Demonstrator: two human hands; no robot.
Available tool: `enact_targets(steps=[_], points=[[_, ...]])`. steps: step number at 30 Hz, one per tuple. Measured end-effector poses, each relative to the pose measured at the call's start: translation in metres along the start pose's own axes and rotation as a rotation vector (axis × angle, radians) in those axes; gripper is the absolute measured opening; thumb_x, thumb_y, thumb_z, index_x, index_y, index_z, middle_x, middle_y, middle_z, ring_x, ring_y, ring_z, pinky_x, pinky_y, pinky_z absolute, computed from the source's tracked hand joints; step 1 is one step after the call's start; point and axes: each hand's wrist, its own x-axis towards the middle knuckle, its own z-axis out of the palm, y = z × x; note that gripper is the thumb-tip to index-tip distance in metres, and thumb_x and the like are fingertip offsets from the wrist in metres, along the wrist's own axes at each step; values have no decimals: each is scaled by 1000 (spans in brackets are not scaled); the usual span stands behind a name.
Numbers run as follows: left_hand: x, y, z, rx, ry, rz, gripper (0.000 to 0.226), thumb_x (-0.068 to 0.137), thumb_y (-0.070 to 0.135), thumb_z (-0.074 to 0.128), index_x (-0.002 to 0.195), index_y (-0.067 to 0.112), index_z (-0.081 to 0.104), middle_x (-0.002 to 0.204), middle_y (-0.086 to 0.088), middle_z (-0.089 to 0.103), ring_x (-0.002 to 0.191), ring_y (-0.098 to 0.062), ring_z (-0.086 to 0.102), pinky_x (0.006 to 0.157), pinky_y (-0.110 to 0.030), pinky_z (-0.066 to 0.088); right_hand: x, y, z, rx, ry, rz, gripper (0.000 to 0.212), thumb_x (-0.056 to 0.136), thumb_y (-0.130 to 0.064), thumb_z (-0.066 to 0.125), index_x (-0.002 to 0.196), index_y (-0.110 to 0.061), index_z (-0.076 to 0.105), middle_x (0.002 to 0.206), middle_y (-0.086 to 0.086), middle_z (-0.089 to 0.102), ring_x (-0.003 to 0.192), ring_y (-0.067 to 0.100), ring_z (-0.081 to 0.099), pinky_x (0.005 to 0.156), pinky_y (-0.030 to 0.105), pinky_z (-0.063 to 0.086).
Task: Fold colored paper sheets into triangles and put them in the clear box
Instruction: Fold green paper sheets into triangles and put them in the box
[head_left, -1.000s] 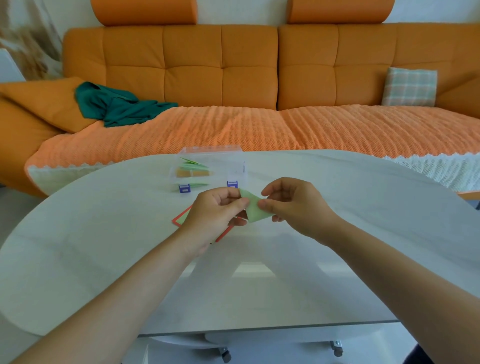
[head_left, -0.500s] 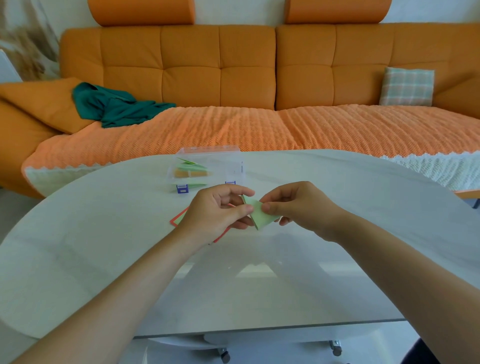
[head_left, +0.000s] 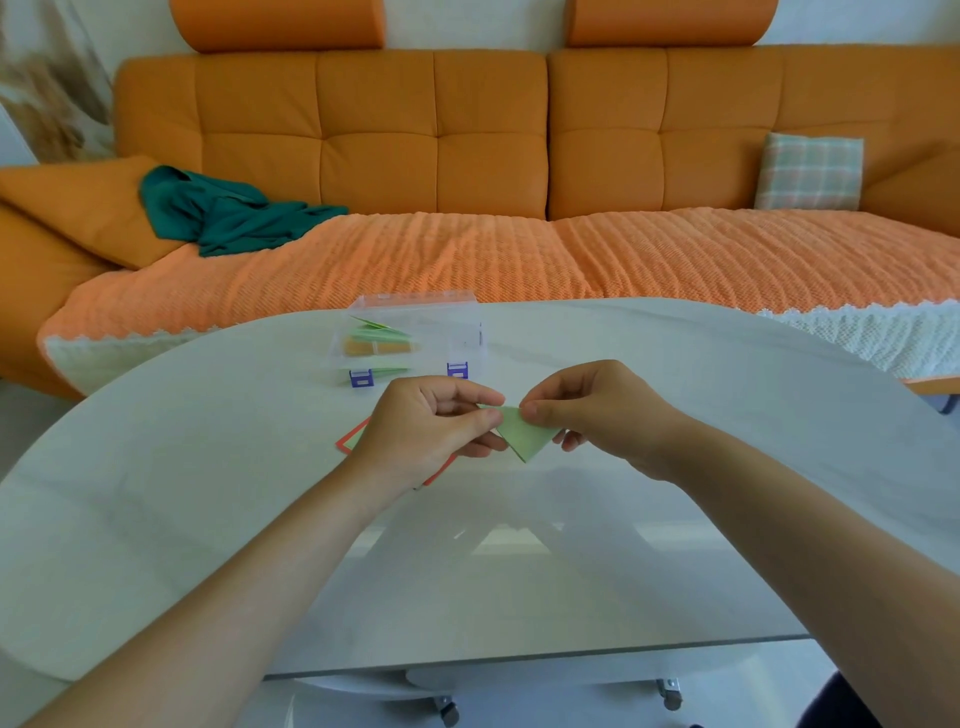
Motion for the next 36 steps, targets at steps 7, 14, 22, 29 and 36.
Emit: enact_targets(steps=[7,14,22,29,36], points=[[3,-6,5,81,63,-58,9,88,2,72,91,10,77,74,-8,76,70,-23,76,67,-29,62,3,4,4,-142,3,0,8,87,-26,75,85,-19,79,70,-6,71,62,4,59,55,16,47],[6,-25,8,516,40,-19,7,83,25,75,83,32,77,74,15,74,73,-1,69,72,-24,56,9,17,7,-430,-19,21,13,85,-36,76,79,-25,77,75,-7,69,68,8,58,60,21,48],[5,-31,15,902,-38,185,10,85,27,64,85,33,72,83,9,63,88,-10,55,74,-32,51,12,22,20,-754,-20,-22,15,84,-48,70,81,-34,66,88,-15,65,86,7,61,77,27,52],[8,-43,14,854,-26,276,9,86,17,69,94,22,69,97,9,51,96,-7,46,81,-23,43,12,24,22,-792,-16,-52,17,82,-50,70,84,-34,65,90,-14,64,86,8,61,76,28,51],[-1,-50,11,827,-149,475,25,79,-1,60,86,18,75,82,13,58,76,0,48,71,-14,39,10,26,23,-754,0,-52,15,82,-48,70,79,-34,65,85,-15,64,84,8,61,69,24,46]])
